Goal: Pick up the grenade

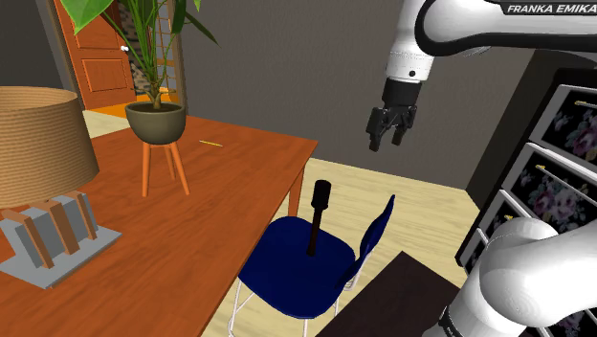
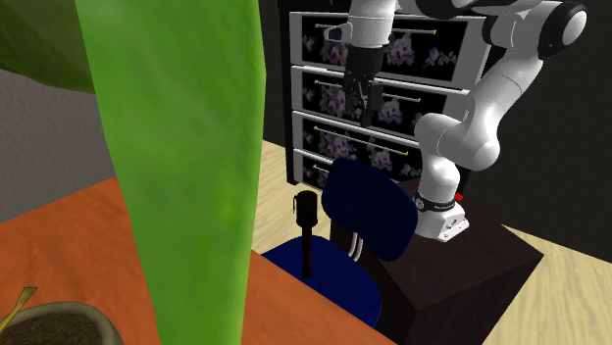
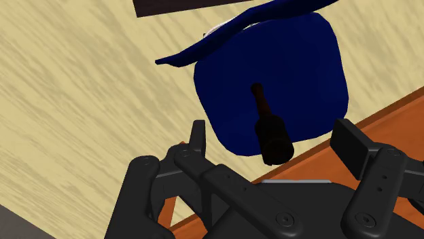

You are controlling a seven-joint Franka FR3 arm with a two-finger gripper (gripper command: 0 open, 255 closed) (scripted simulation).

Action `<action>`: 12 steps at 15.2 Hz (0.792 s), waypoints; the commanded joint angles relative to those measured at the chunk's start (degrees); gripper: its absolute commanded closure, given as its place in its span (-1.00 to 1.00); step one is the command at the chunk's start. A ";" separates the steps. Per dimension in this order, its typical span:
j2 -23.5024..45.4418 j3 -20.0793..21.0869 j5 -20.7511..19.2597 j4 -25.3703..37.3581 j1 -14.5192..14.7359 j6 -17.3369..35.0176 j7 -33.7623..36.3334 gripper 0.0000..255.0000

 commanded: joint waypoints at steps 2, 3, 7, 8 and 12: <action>1.04 0.21 0.32 -0.87 0.00 1.97 0.74 -1.00; 2.16 0.42 0.63 -1.66 0.00 3.95 1.46 -1.00; 7.42 1.24 1.79 -3.99 0.04 11.85 4.23 -1.00; 8.92 1.44 2.06 -4.37 0.05 13.81 4.89 -1.00; 15.60 2.17 3.04 -5.01 0.15 21.49 7.44 -1.00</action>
